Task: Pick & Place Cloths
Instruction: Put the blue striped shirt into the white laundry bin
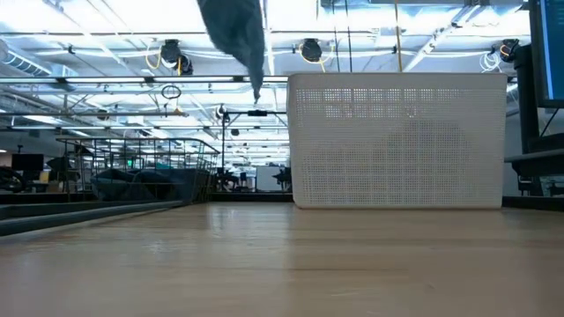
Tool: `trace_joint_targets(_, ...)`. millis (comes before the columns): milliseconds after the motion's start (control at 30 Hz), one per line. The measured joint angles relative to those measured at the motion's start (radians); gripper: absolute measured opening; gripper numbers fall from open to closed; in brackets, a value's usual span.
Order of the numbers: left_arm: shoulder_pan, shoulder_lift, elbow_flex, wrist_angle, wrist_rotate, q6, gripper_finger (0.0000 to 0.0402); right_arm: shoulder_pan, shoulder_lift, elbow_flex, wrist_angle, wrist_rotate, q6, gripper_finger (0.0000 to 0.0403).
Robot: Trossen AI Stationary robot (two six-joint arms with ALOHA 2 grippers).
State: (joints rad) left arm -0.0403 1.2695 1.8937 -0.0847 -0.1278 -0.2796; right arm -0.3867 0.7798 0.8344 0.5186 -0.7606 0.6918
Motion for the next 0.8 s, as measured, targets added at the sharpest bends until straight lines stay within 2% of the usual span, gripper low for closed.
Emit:
trace_joint_targets(267, 0.069, 0.145, 0.223, -0.003, 0.076, 0.019, 0.0006, 0.089, 0.105, 0.000, 0.046, 0.012, -0.124, 0.0201)
trace_joint_targets(433, 0.130, 0.225, 0.319, 0.021, 0.115, -0.025, 0.0006, 0.154, 0.148, 0.000, 0.090, 0.076, -0.237, 0.0201)
trace_joint_targets(800, 0.242, 0.361, 0.391, 0.201, 0.226, -0.171, 0.0006, 0.180, 0.168, 0.000, 0.135, 0.081, -0.267, 0.0201)
